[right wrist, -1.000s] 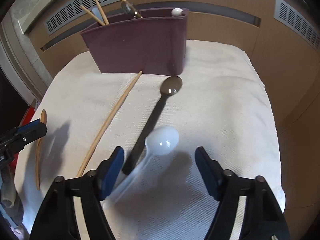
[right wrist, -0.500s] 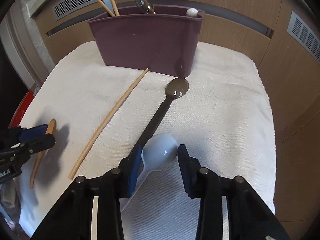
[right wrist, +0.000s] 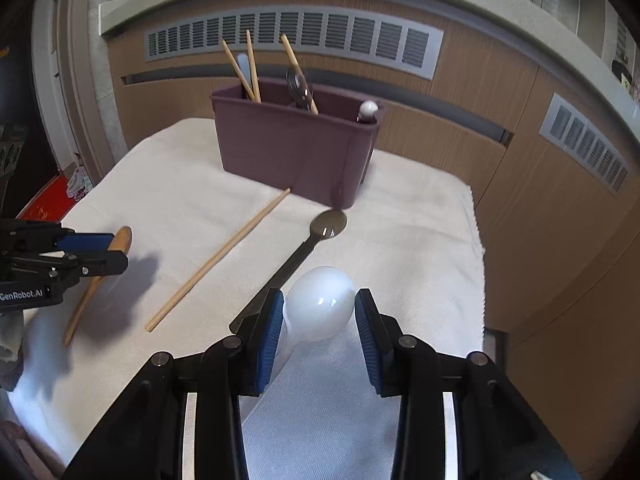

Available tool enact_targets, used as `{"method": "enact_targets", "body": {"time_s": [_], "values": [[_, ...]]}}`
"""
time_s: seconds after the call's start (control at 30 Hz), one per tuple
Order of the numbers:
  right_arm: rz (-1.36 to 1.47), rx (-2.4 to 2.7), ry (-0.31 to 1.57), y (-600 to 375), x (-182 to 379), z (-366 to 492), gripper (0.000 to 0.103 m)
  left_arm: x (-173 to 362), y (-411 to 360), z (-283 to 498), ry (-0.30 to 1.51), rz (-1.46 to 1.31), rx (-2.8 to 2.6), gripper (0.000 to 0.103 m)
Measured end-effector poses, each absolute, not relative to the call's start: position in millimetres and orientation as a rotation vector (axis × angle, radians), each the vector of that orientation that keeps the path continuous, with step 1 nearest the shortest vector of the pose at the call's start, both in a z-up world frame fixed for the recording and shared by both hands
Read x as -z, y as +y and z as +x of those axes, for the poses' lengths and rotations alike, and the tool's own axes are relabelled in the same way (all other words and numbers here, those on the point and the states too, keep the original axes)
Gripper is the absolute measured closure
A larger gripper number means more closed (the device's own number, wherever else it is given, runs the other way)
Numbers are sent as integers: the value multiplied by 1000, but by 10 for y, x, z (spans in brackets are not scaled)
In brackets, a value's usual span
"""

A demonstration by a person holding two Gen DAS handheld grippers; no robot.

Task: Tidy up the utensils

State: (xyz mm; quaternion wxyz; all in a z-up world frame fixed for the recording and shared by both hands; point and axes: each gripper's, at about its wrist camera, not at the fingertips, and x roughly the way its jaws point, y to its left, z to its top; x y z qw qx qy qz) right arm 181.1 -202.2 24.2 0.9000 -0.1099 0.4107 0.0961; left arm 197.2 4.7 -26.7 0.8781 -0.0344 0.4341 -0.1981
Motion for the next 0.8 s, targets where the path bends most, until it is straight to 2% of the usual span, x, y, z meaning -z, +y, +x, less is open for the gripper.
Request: {"method": "enact_targets", "body": {"time_s": [0.17, 0.27, 0.4, 0.5, 0.63, 0.8], "values": [[-254, -188, 744, -2002, -540, 1741, 68, -173, 42, 1950, 798, -59, 426, 72], [-280, -169, 616, -1971, -887, 1664, 68, -567, 53, 1939, 699, -68, 442, 87], [-322, -148, 441, -1952, -1457, 1634, 68, -1159, 47, 1943, 552, -60, 455, 87], [-292, -160, 378, -1990, -1827, 1725, 68, -1491, 28, 1953, 464, -48, 458, 87], [-247, -220, 447, -2037, -1881, 1873, 68, -1530, 16, 2092, 474, -30, 429, 85], [-268, -254, 665, -2049, -1180, 2127, 68, -953, 84, 2495, 683, -54, 362, 81]]}}
